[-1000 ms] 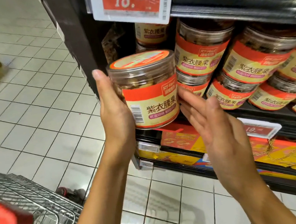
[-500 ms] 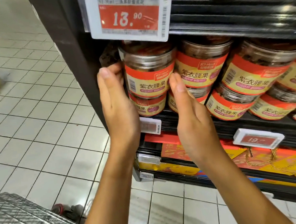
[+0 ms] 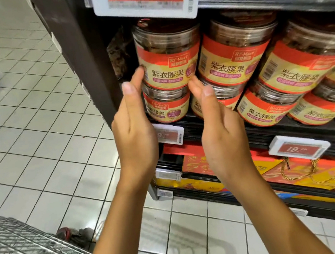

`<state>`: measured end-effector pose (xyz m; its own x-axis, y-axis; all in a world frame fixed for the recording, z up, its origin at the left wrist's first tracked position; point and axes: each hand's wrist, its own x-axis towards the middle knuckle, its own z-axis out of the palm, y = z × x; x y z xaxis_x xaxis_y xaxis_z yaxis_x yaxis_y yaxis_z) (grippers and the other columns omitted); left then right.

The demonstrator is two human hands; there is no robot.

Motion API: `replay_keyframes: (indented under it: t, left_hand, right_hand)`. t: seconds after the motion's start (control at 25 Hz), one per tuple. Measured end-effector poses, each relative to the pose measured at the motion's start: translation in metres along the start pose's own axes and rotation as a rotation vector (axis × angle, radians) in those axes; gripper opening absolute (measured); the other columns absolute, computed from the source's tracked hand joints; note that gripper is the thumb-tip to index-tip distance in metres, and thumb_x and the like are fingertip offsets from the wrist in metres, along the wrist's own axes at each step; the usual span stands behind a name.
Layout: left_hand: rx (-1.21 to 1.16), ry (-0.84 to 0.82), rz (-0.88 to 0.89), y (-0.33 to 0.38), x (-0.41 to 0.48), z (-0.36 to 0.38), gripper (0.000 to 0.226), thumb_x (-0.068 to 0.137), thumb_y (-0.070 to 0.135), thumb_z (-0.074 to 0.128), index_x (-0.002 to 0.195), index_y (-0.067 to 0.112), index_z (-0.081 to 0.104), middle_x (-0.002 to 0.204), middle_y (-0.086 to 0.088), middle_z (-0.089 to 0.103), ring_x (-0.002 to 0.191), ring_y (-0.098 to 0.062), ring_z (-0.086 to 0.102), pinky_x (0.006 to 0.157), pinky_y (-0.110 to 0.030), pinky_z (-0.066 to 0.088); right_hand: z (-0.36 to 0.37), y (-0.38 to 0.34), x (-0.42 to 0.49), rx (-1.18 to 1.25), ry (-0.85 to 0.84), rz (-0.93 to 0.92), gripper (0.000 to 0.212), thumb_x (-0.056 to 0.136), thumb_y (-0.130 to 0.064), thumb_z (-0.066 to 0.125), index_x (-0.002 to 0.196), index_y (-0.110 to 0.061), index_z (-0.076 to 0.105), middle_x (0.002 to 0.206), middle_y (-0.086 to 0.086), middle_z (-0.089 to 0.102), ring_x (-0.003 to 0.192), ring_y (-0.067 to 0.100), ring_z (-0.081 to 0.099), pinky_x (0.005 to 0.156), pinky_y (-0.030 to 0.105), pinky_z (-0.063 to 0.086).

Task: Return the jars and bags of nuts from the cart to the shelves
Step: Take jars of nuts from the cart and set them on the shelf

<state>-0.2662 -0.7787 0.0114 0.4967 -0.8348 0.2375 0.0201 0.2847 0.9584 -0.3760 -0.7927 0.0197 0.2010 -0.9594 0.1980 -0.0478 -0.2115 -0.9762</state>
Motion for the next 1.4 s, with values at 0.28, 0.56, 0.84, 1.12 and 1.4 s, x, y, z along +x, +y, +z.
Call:
replay_keyframes:
  t: [0.28, 0.56, 0.84, 1.12, 1.4]
  left_hand:
    - [0.056, 0.069, 0.000, 0.005, -0.011, -0.001, 0.041, 0.098, 0.036, 0.029, 0.128, 0.020, 0.052, 0.122, 0.013, 0.061, 0.119, 0.001, 0.053, 0.096, -0.015, 0.041]
    - [0.076, 0.326, -0.297, 0.082, -0.105, -0.042, 0.031, 0.102, 0.018, 0.034, 0.093, 0.011, 0.063, 0.078, -0.001, 0.067, 0.069, -0.008, 0.064, 0.070, -0.017, 0.051]
    - [0.087, 0.659, -0.484, 0.187, -0.277, -0.119, 0.029, 0.100, 0.007, 0.036, 0.086, 0.008, 0.061, 0.072, -0.007, 0.062, 0.056, -0.002, 0.060, 0.060, -0.012, 0.049]
    - [-0.001, 1.170, -0.452, 0.248, -0.389, -0.237, 0.027, 0.096, 0.001, 0.040, 0.081, 0.007, 0.061, 0.060, 0.000, 0.064, 0.051, -0.005, 0.059, 0.054, -0.011, 0.048]
    - [0.048, 1.286, -0.482, 0.292, -0.445, -0.438, 0.025, 0.096, 0.006, 0.042, 0.083, 0.011, 0.063, 0.056, 0.007, 0.068, 0.053, -0.002, 0.062, 0.055, -0.014, 0.052]
  right_hand:
    - [-0.013, -0.002, -0.005, 0.056, -0.078, 0.036, 0.034, 0.091, -0.048, 0.031, 0.109, -0.039, 0.059, 0.103, -0.031, 0.063, 0.112, -0.014, 0.051, 0.100, 0.015, 0.038]
    - [-0.041, -0.056, -0.074, 0.018, -0.319, 0.198, 0.039, 0.094, -0.041, 0.030, 0.105, -0.024, 0.063, 0.101, -0.012, 0.069, 0.099, 0.004, 0.066, 0.088, 0.017, 0.050]
    - [-0.010, -0.103, -0.182, -0.008, -0.771, 0.304, 0.033, 0.101, -0.017, 0.036, 0.091, -0.015, 0.067, 0.079, -0.001, 0.074, 0.079, 0.015, 0.069, 0.076, 0.021, 0.052]
    - [0.143, -0.152, -0.282, 0.079, -1.375, 0.180, 0.022, 0.089, -0.028, 0.045, 0.093, -0.025, 0.067, 0.085, -0.006, 0.074, 0.083, 0.012, 0.069, 0.078, 0.023, 0.053]
    - [0.331, -0.178, -0.358, -0.060, -1.398, 0.154, 0.019, 0.091, -0.031, 0.048, 0.091, -0.031, 0.067, 0.081, -0.018, 0.072, 0.082, 0.005, 0.066, 0.074, 0.024, 0.052]
